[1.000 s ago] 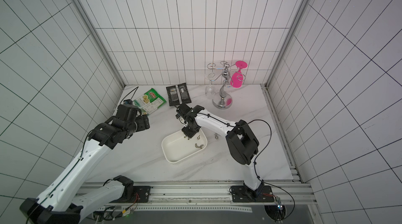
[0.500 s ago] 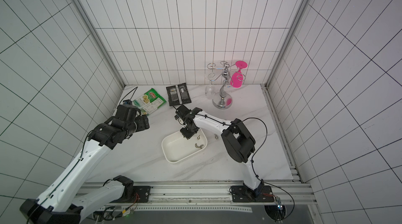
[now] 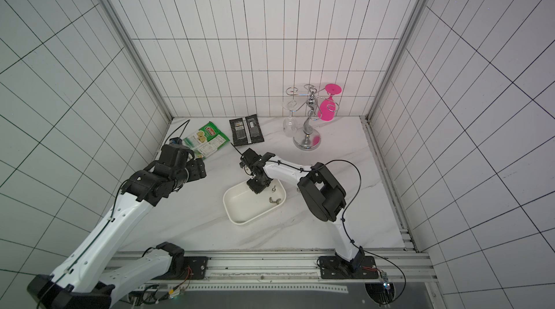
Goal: Take out the wing nut from the storage box
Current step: Pick up the wing nut from the storage box.
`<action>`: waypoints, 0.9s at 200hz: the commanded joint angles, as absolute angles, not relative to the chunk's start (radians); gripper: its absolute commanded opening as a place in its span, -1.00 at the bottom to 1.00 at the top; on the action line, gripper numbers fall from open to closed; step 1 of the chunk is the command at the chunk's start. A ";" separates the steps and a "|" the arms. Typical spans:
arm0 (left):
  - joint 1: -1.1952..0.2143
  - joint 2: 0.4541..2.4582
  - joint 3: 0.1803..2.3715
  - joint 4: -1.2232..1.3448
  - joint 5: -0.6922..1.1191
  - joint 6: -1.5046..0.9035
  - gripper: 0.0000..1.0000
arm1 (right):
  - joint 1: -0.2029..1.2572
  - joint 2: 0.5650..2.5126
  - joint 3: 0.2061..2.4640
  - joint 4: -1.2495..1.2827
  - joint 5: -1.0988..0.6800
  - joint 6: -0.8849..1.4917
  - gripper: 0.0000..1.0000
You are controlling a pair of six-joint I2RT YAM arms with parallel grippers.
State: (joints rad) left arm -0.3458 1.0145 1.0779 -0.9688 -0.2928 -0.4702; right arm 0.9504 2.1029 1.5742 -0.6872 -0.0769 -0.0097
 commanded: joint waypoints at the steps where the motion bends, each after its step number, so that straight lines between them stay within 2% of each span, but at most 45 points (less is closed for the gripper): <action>1: -0.342 1.001 1.078 -0.965 -0.290 -0.462 0.70 | 0.959 2.125 1.562 -0.680 -0.063 -0.003 -0.59; 42: -0.342 1.001 1.080 -0.965 -0.290 -0.463 0.70 | 0.960 2.094 1.551 -0.678 -0.063 -0.003 -0.80; 112: -0.342 1.012 1.091 -0.959 -0.278 -0.468 0.70 | 0.952 1.843 1.459 -0.675 -0.054 0.029 -0.84; 148: -0.343 1.017 1.094 -0.953 -0.274 -0.465 0.70 | 0.878 1.662 1.315 -0.661 -0.035 0.077 -0.85; 180: -0.344 1.029 1.097 -0.946 -0.267 -0.462 0.70 | 0.757 1.535 1.160 -0.642 0.000 0.154 -0.87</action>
State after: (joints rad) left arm -0.3458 1.0199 1.0779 -0.9668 -0.2798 -0.4706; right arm 0.8429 1.5856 1.2560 -0.6388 -0.0513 0.0738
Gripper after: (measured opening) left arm 0.851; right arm 0.114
